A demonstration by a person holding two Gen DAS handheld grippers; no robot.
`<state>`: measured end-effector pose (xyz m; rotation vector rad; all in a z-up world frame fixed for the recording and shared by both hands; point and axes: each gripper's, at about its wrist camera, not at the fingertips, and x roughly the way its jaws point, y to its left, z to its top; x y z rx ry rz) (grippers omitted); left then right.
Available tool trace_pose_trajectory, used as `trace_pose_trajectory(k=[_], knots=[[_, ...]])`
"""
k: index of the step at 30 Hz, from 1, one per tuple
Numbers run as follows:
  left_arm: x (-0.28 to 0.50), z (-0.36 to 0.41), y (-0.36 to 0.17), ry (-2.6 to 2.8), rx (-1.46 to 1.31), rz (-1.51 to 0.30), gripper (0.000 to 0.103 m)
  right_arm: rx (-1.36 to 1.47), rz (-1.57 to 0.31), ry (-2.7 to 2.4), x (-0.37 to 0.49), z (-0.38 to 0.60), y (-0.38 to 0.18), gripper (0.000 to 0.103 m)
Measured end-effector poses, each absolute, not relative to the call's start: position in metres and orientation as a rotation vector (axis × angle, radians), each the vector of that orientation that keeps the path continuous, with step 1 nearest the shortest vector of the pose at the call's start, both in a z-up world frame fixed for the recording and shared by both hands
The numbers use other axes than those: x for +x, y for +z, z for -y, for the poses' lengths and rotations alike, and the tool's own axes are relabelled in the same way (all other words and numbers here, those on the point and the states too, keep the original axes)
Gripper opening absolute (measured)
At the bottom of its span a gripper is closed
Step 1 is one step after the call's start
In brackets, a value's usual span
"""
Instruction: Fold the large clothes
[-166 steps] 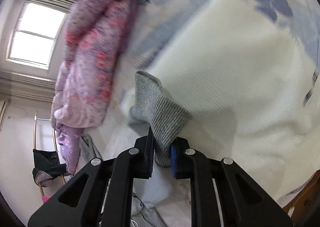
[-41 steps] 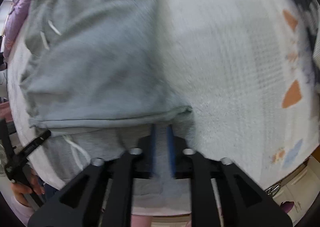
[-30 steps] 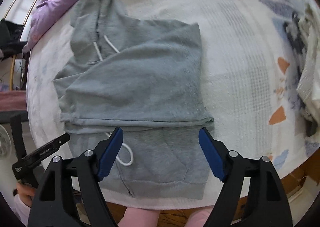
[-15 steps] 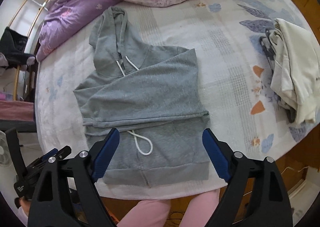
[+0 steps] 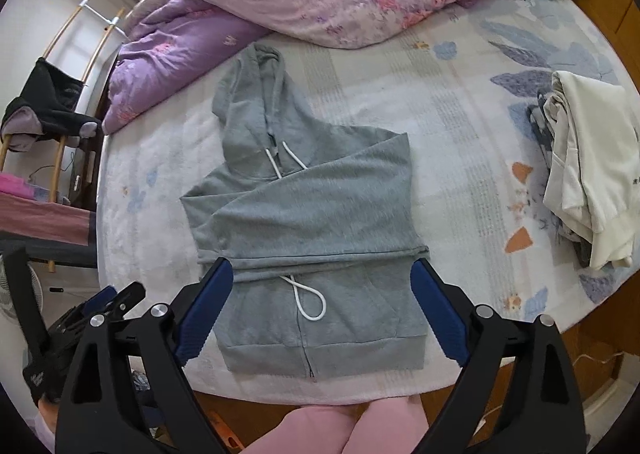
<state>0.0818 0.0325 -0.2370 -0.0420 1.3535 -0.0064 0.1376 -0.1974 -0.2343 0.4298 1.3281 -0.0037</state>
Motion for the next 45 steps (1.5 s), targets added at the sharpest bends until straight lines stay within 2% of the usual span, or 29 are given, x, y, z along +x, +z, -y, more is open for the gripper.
trace_pose_trajectory(k=[10,20,25,35,45], knots=[[0.111,-0.017,-0.234,0.008,-0.053,-1.344,0.079,0.491,-1.312,0.045,0.183,0.212,-0.231,0.088],[0.190,-0.034,-0.266,0.070,-0.069,-1.399,0.079,0.509,-1.346,0.034,0.267,0.227,-0.248,0.088],[0.244,-0.044,-0.283,0.095,-0.038,-1.410,0.083,0.494,-1.383,0.038,0.326,0.230,-0.269,0.088],[0.372,-0.057,-0.335,0.078,0.028,-1.395,0.083,0.544,-1.412,0.064,0.446,0.225,-0.329,0.089],[0.479,-0.078,-0.434,0.050,0.034,-1.409,0.083,0.467,-1.494,0.149,0.543,0.184,-0.417,0.089]])
